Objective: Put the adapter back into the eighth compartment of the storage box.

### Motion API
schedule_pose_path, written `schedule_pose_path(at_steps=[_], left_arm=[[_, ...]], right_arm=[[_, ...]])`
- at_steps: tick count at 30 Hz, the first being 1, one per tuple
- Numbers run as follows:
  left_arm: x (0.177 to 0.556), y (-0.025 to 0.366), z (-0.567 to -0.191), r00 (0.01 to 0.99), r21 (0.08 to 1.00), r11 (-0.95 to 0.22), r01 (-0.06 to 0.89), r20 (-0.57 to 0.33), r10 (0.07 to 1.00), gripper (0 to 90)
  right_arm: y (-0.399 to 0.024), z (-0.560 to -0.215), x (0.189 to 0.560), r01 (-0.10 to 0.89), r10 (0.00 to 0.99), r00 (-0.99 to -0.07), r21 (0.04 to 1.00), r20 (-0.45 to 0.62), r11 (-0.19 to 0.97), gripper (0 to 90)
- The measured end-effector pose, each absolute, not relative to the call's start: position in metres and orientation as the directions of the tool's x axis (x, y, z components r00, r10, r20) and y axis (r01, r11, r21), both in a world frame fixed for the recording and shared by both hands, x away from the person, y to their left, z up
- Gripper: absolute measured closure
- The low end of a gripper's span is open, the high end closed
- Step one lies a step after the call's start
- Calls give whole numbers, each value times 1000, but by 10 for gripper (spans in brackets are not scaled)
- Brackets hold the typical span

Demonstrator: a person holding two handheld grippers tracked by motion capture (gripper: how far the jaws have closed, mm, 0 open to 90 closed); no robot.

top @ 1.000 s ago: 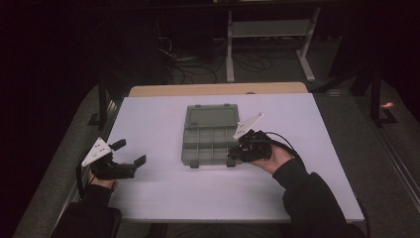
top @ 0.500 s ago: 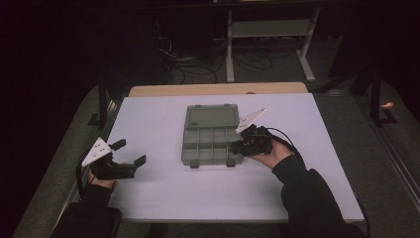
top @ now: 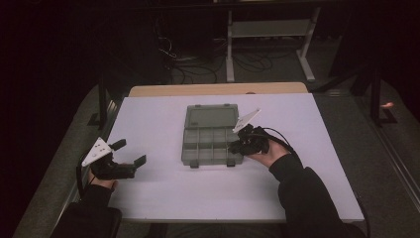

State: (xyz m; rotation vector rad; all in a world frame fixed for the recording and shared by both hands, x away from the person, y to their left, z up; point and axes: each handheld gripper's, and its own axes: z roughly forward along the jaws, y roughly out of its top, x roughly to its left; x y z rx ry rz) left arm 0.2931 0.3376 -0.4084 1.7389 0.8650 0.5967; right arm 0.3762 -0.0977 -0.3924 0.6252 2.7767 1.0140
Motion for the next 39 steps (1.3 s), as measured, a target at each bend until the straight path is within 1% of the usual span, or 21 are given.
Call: schedule_pose_path(at_steps=[8, 29, 30, 35, 36, 38, 39], left_arm=[[293, 338, -408, 613, 947, -183, 264, -19, 789, 0], [294, 338, -409, 614, 946, -184, 266, -19, 789, 0], [294, 338, -409, 614, 947, -183, 266, -20, 789, 0], [294, 338, -409, 614, 946, -183, 266, -20, 789, 0], [294, 338, -409, 614, 947, -183, 266, -20, 789, 0], [294, 338, -409, 614, 946, -183, 266, -20, 789, 0], [294, 338, -409, 614, 946, -183, 266, -20, 789, 0]], right_arm=[[-98, -397, 381, 345, 423, -906, 635, 31, 691, 747], [-93, -410, 386, 357, 426, -904, 582, 19, 731, 743], [-93, -410, 386, 360, 428, -903, 584, 22, 728, 722], [-95, -407, 386, 359, 438, -899, 600, 17, 714, 687], [-97, -404, 386, 364, 449, -894, 614, 18, 700, 647], [-99, -402, 386, 370, 459, -888, 625, 21, 687, 600], [-99, -402, 386, 370, 459, -888, 625, 21, 687, 600]])
